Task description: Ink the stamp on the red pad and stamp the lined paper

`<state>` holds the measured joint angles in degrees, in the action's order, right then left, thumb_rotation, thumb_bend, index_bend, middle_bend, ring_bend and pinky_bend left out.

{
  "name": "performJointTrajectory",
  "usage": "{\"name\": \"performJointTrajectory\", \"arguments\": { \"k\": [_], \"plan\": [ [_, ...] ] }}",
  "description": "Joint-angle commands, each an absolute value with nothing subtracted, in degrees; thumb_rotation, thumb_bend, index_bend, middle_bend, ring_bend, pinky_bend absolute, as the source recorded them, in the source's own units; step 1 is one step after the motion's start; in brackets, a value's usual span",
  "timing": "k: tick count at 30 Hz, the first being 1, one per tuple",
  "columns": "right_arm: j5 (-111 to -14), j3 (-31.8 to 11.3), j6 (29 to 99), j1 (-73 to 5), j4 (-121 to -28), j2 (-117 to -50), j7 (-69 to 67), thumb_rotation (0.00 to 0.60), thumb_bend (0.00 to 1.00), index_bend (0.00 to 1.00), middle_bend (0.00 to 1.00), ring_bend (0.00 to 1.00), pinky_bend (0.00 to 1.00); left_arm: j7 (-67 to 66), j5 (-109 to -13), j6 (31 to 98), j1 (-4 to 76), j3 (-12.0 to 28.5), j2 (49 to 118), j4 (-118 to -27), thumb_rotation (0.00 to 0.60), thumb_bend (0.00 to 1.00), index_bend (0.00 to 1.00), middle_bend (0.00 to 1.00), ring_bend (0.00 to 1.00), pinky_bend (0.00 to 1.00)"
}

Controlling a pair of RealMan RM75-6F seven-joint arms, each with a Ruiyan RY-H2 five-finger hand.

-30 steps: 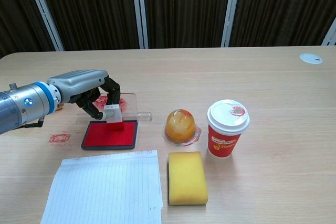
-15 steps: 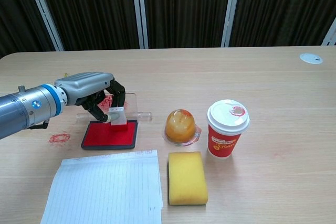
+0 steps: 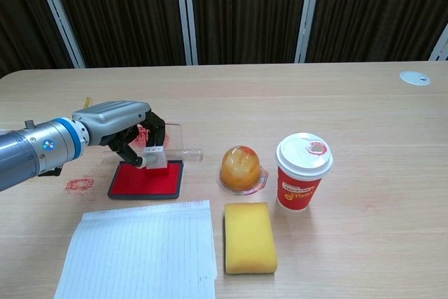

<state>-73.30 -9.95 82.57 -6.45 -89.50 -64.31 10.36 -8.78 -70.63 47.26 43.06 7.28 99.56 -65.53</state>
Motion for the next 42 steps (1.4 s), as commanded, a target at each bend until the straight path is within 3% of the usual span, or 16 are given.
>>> {"name": "performJointTrajectory", "arguments": {
  "k": [1, 31, 42],
  "plan": [
    [-73.29, -9.95, 82.51, -6.47, -89.44, -64.27, 10.23, 0.600, 0.00, 0.00, 0.00, 0.00, 0.00, -8.74, -70.64, 47.34, 42.95, 7.12, 99.87, -65.06, 0.600, 0.37, 0.56, 0.55, 0.84, 0.89],
    [-72.74, -9.98, 82.15, -6.61, -89.15, -64.21, 9.97, 0.600, 0.00, 0.00, 0.00, 0.00, 0.00, -8.98, -70.53, 47.75, 42.61, 7.10, 100.46, -64.28, 0.600, 0.37, 0.56, 0.55, 0.84, 0.89],
    [-72.94, -9.90, 82.37, -6.52, -89.41, -64.08, 9.80, 0.600, 0.00, 0.00, 0.00, 0.00, 0.00, -7.69, -72.17, 50.93, 42.11, 8.46, 96.10, -71.85, 0.600, 0.37, 0.56, 0.55, 0.84, 0.89]
  ]
}}
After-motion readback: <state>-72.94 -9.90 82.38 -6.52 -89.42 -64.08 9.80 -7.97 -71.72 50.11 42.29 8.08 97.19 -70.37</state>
